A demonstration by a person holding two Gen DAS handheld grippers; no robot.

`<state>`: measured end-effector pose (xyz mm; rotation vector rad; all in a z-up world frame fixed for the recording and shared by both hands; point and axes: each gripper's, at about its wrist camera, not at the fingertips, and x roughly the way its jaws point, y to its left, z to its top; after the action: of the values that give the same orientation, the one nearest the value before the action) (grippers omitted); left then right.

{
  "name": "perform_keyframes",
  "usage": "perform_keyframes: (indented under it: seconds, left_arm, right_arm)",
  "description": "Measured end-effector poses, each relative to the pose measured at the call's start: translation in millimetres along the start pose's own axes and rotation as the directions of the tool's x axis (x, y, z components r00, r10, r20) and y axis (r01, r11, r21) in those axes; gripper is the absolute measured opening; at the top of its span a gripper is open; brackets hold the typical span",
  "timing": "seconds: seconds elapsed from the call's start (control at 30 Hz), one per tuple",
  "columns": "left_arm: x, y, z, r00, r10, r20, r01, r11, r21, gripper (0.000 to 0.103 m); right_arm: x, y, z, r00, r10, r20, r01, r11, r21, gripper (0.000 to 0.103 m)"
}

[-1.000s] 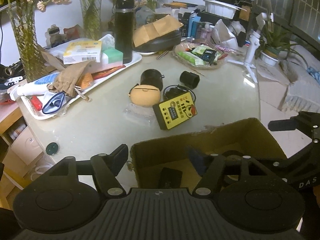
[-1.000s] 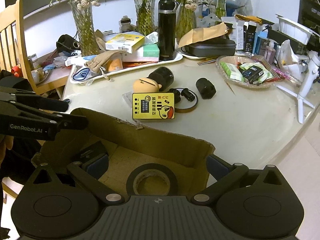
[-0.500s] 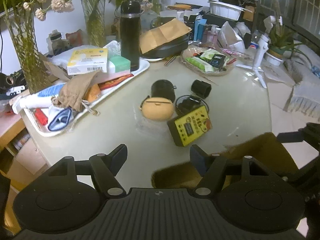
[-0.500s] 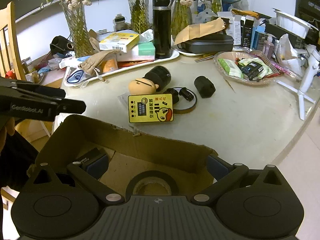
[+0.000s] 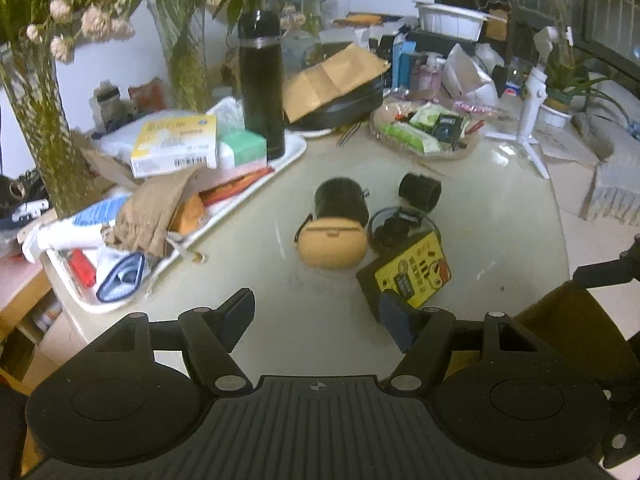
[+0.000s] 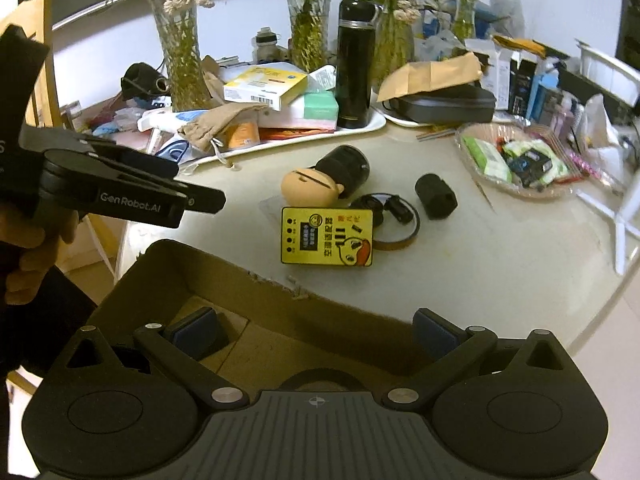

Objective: Organize rigid objects
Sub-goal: 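Grasp the yellow printed device with the right tool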

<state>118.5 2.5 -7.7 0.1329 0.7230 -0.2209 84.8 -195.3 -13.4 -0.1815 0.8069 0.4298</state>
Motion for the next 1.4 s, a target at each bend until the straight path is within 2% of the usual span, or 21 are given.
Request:
perform_keyframes:
  seconds: [0.17,0.33,0.47,0.67,0.77,0.97,1.2,1.4]
  left_arm:
    - [2.4,4.0,1.2,0.999,0.037,0.021,-0.037,0.999,-0.017,0.069]
    - [1.8,16.2,0.3,0.998,0.04,0.051,-0.035,0.995,-0.095,0.069]
    - [0.2,19.5,-2.5,0.996,0.043,0.084,-0.034,0.994,-0.104,0.069]
    - [7.4,25.2,-5.7,0.998,0.035,0.048,-0.029,0.992,-0.121,0.069]
    - [4.0,29.5,-6.4,0.998,0.026,0.065,-0.017,0.991,-0.135,0.069]
    - [4.0,35.0,-8.6,0.999,0.019,0.048,-0.011,0.988,-0.152,0.069]
    - [7.1,33.0,-10.0,0.999,0.023,0.043,-0.018,0.993,-0.113,0.069]
    - [8.1,32.4,-9.9,0.999,0.011,0.039,-0.006,0.994,-0.109,0.069]
  right_arm:
    - [2.6,-6.7,13.5,1.0,-0.006,0.0,0.006,1.0,0.002,0.103]
    - [13.2,-16.1,26.5,1.0,0.004,-0.012,-0.003,0.998,0.06,0.103]
    - [24.4,-15.5,36.6,1.0,0.017,-0.026,-0.015,0.997,0.071,0.103]
    - [51.7,-14.9,52.6,0.998,0.008,-0.069,-0.003,0.997,0.079,0.103]
    - [66.5,-14.7,59.7,0.996,0.019,-0.086,-0.012,0.997,0.079,0.103]
    - [98.1,-10.9,69.1,0.992,0.006,-0.123,0.003,0.997,0.074,0.103]
    - [129.1,-13.3,70.3,0.981,-0.023,-0.194,0.044,0.994,0.103,0.103]
    - [142.6,-17.2,73.5,0.978,-0.032,-0.205,0.055,0.992,0.11,0.103]
